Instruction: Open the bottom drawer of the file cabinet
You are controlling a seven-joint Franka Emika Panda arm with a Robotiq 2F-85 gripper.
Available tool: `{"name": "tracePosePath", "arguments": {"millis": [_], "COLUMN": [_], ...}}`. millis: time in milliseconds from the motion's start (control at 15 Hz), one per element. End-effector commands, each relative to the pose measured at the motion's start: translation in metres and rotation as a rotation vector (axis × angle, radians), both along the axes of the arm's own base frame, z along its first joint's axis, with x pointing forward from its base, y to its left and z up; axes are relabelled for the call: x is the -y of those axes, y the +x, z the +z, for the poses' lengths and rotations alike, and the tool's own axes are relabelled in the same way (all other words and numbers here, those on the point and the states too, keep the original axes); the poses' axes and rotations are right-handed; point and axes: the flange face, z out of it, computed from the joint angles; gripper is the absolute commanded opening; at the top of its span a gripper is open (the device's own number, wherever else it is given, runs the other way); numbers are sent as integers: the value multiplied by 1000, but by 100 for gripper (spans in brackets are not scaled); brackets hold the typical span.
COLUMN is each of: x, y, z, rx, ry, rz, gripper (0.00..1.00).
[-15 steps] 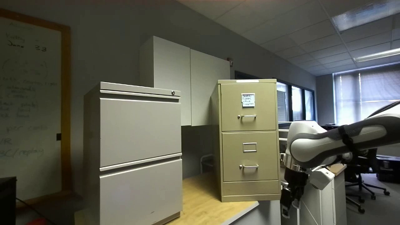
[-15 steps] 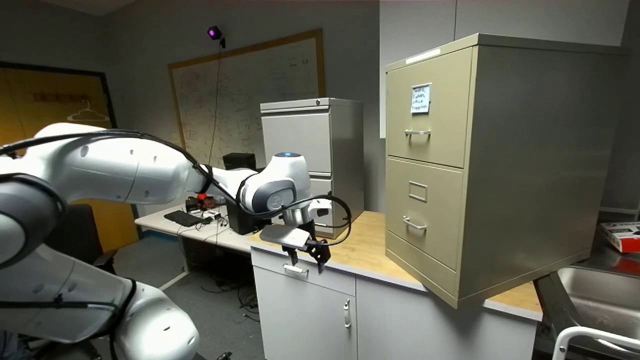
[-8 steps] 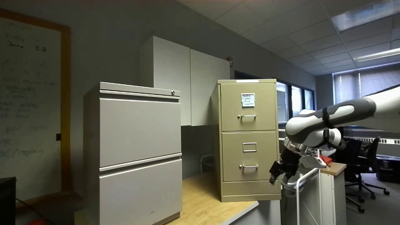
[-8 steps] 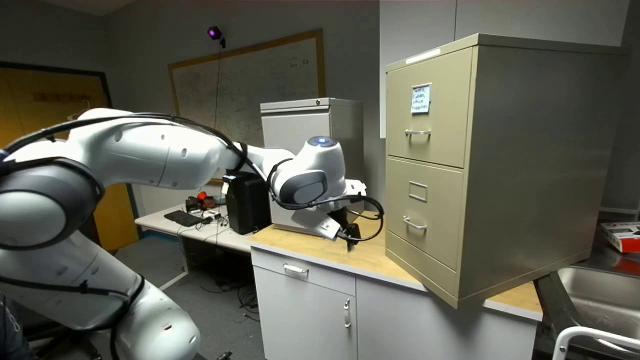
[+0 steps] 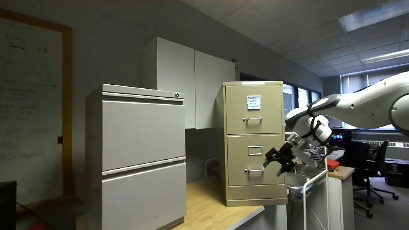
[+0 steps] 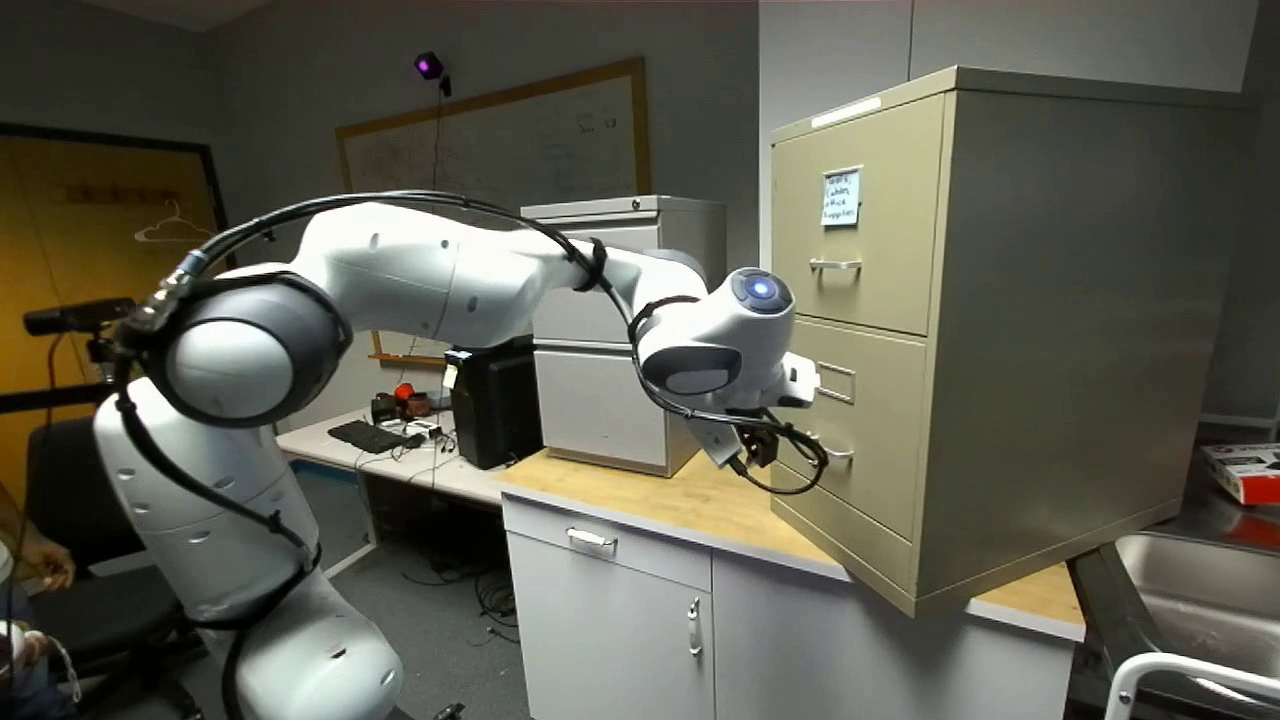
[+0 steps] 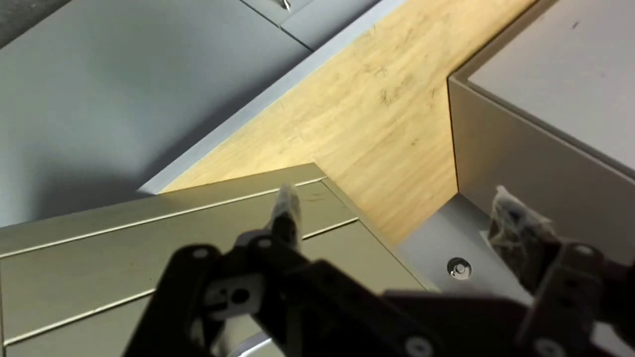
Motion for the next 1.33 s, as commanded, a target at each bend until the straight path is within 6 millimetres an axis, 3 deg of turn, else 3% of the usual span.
{"name": "tracePosePath", "arguments": {"millis": [0,533,1133,1200,1267], "x": [38,111,146,149,152], "y": [36,72,113,116,117], "z": [-12,-65,-94,-98,-102], "rx": [30,131,46,33,20], "ry": [177,568,651,656,661], "rz": [-85,-277,-314,-319,-323], "gripper": [100,100,100,75,75]}}
